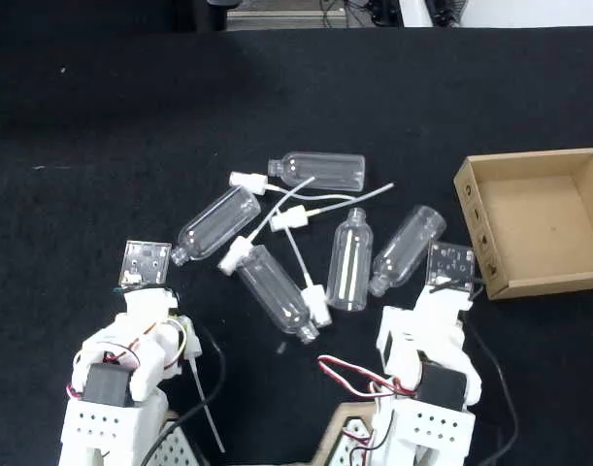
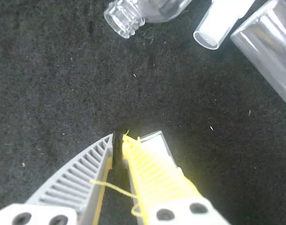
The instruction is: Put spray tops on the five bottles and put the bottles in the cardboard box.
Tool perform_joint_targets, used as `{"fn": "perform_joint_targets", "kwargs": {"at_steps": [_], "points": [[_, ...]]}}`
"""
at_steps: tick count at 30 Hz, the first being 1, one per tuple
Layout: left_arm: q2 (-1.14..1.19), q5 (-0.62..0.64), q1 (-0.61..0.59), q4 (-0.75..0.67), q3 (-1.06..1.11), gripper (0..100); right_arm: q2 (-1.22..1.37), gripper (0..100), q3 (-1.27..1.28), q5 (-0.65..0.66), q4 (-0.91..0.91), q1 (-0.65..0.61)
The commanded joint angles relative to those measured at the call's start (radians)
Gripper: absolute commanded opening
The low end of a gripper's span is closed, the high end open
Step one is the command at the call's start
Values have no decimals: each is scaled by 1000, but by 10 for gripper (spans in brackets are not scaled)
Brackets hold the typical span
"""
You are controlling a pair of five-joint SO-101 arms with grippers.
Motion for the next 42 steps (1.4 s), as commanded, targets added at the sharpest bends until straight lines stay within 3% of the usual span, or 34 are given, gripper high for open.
{"fn": "perform_joint_targets", "kwargs": {"at_steps": [1, 27, 32, 42], "points": [[-9, -3, 2, 6, 22, 30, -93, 11, -5, -8, 21, 2], [-9, -3, 2, 6, 22, 30, -93, 11, -5, -8, 20, -2], [-9, -3, 2, 6, 22, 30, -93, 11, -27, 2, -117, 6], [-9, -3, 2, 6, 22, 30, -93, 27, -280, 393, -264, -2]]}}
